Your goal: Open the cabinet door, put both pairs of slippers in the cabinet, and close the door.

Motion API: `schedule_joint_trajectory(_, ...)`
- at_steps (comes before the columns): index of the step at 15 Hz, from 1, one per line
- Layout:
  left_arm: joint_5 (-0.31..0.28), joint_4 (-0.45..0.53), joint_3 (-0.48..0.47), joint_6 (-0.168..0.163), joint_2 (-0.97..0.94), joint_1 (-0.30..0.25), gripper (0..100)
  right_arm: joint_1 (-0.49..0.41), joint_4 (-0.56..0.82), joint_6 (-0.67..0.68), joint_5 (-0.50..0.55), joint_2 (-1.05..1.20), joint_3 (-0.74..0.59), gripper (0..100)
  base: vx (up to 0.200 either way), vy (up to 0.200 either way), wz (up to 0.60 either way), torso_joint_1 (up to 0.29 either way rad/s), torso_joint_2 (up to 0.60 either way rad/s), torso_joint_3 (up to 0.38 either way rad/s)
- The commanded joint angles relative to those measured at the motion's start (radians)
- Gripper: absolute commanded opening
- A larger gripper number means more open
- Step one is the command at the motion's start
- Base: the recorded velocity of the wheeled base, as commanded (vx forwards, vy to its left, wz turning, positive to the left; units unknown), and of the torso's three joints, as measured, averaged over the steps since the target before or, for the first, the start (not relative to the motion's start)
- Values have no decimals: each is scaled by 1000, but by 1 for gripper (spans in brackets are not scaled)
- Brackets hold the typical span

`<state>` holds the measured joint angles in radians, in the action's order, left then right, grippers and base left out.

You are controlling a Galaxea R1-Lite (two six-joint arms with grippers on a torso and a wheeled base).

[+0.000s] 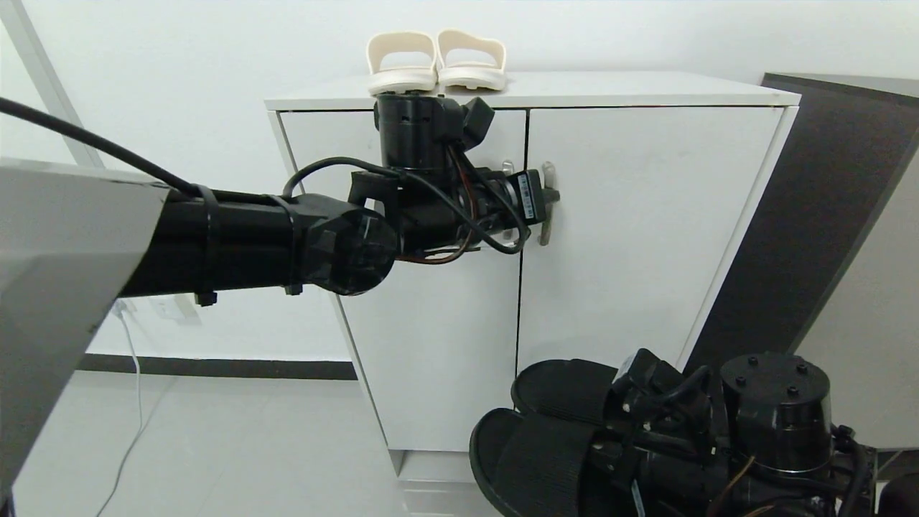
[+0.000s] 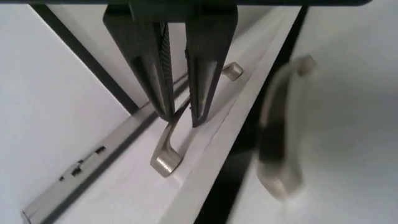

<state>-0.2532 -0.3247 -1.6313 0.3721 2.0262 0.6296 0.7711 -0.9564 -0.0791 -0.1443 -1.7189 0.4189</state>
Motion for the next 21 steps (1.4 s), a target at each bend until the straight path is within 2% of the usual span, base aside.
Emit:
schedule_joint_trajectory(1, 0, -10, 79, 2, -67, 5, 0, 2, -1, -1, -11, 16, -12, 0, 0, 0, 0, 0, 0, 0)
schedule_joint_trajectory(6, 2, -39, 203, 2, -190, 55, 0, 2, 1, -2, -28, 16, -19, 0, 0, 0, 0, 0, 0, 0)
schedule_joint_trajectory(11, 15, -39, 295, -4, -282, 48, 0, 2, 1, -5, -26, 15, -20, 0, 0, 0, 0, 0, 0, 0)
schedule_joint_trajectory(15, 2, -40, 297, 4, -274, -19, 0, 4, 1, -22, -28, 15, -22, 0, 0, 0, 0, 0, 0, 0)
schedule_joint_trajectory(18, -46, -65, 271, 8, -224, -54, 0, 13, 1, -22, -26, 15, -23, 0, 0, 0, 0, 0, 0, 0)
schedule_joint_trajectory(20, -49, -97, 209, 48, -165, -56, 0, 17, 1, -22, -24, 15, -28, 0, 0, 0, 0, 0, 0, 0)
schedule_joint_trajectory(21, -51, -97, 192, 54, -152, -54, 0, 17, 1, -22, -24, 15, -28, 0, 0, 0, 0, 0, 0, 0)
